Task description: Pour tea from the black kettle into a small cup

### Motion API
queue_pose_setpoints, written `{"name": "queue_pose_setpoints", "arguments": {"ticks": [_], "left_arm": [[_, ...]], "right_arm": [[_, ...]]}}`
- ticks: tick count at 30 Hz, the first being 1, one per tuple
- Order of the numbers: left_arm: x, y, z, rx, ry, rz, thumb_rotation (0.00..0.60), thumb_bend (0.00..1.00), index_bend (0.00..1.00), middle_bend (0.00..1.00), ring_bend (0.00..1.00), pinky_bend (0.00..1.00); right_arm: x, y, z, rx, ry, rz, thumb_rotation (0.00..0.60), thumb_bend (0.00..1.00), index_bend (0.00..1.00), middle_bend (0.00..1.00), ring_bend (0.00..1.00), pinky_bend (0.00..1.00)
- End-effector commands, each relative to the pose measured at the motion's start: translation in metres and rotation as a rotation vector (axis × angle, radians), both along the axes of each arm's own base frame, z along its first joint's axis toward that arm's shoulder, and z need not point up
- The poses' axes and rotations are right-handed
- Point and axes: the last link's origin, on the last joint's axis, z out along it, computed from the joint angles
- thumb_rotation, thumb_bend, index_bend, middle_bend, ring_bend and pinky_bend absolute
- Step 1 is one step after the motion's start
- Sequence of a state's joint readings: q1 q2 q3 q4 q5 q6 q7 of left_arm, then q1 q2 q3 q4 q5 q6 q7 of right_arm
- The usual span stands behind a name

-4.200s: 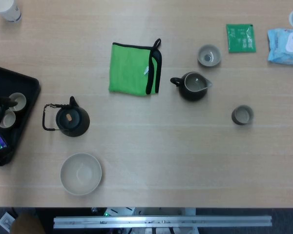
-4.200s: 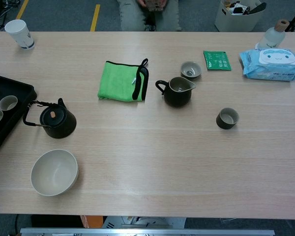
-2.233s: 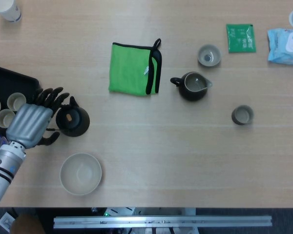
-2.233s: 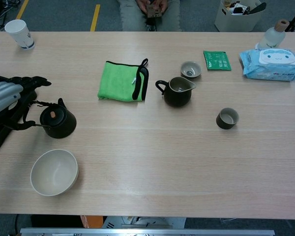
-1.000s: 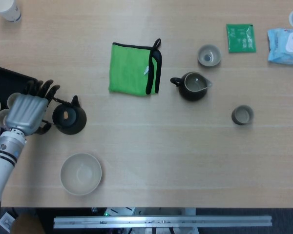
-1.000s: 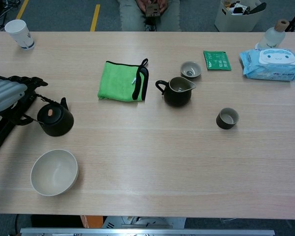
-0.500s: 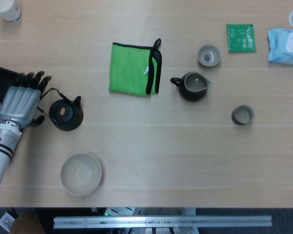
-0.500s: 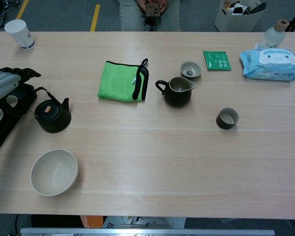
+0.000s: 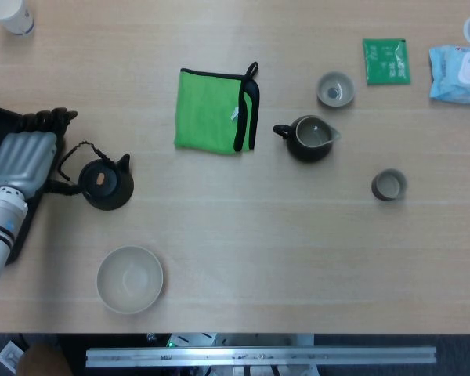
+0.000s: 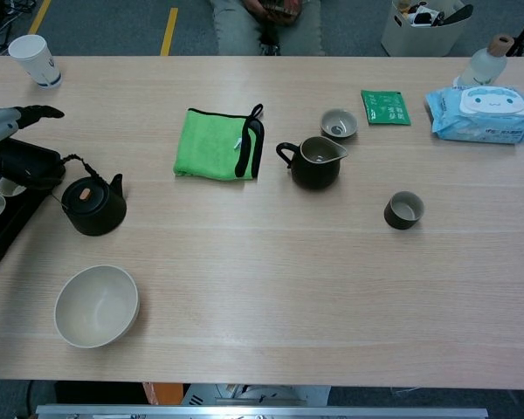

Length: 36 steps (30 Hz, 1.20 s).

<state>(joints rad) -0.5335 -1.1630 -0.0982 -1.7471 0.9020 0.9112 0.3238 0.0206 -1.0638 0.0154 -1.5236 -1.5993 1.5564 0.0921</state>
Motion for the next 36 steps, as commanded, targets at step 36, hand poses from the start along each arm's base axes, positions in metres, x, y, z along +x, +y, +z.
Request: {"name": "queue_pose_setpoints", "arguments": {"ticks": [36], "left_arm": [[0.005,0.017,-0.045,-0.047,-0.01,0.022,0.087,0.13,0.18,0.39,0.27,0.03]], "right_arm": [[0.003,0.004,0.003,-0.007,-0.002,0.01,0.6,0.09,0.37,0.38,0.28,0.37]]}}
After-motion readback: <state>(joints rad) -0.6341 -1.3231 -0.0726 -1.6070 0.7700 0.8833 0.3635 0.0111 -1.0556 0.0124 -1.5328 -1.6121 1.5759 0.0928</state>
